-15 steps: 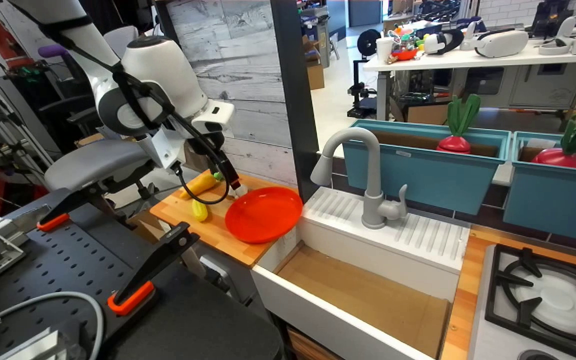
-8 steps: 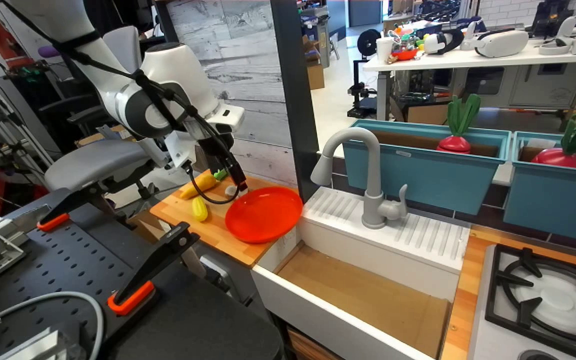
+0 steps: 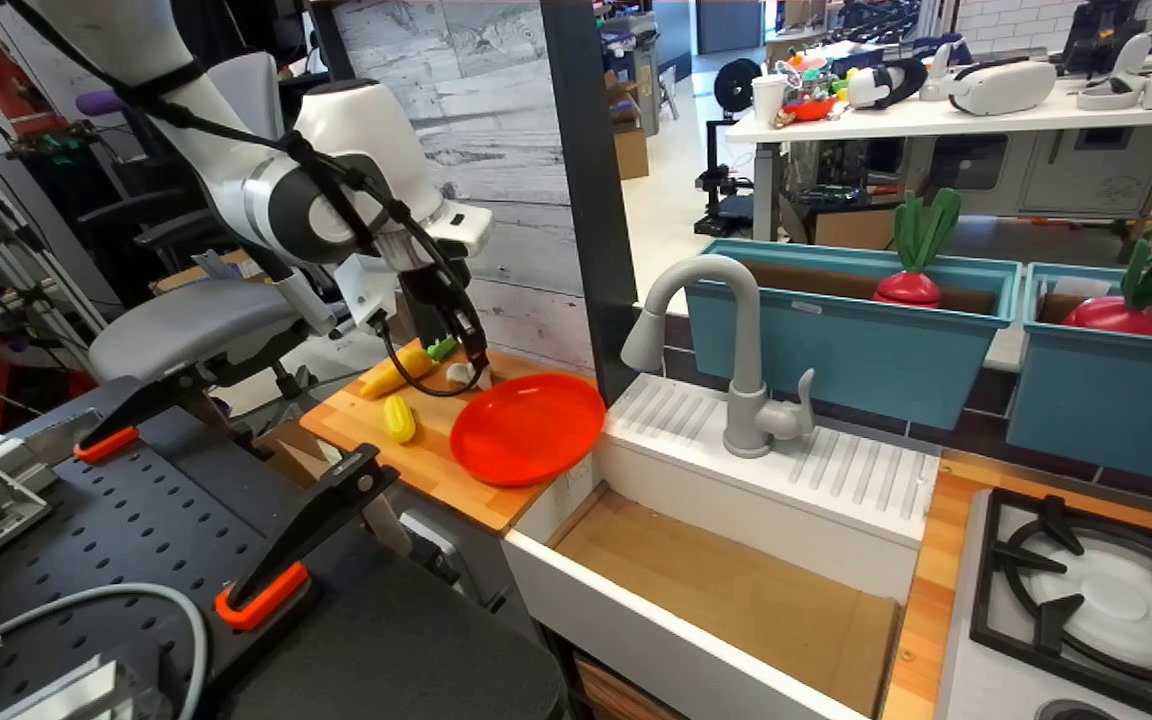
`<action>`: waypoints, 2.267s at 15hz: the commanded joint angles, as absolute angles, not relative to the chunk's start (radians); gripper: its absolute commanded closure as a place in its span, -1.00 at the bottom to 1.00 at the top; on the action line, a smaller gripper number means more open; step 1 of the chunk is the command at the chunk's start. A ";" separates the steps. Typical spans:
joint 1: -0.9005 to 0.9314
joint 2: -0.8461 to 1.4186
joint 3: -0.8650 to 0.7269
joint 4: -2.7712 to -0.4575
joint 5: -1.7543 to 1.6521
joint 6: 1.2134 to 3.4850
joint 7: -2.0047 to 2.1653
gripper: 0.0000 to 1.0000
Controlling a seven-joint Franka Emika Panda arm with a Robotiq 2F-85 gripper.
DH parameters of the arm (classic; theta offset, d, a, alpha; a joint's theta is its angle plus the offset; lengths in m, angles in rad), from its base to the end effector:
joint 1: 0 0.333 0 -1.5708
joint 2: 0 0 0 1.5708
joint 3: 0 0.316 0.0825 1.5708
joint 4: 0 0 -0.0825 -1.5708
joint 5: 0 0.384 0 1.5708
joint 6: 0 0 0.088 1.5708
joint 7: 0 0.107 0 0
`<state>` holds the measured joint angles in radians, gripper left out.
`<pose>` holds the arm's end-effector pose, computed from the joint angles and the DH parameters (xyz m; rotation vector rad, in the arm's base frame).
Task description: Move the carrot plushie away from you, then turn the tap nozzle to the right, finally, put the doll on the orange plate
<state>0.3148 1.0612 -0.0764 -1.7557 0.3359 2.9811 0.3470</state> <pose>0.6068 0.1249 -0.0118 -3.0057 0.5952 -0.2471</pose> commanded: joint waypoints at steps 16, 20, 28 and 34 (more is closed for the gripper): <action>0.384 1.134 -0.162 -1.662 0.221 2.879 0.447 0.28; 0.376 1.130 -0.156 -1.659 0.223 2.878 0.443 0.87; 0.358 1.105 -0.138 -1.682 0.229 2.897 0.428 0.94; 0.307 1.009 -0.099 -1.786 0.246 2.980 0.395 0.94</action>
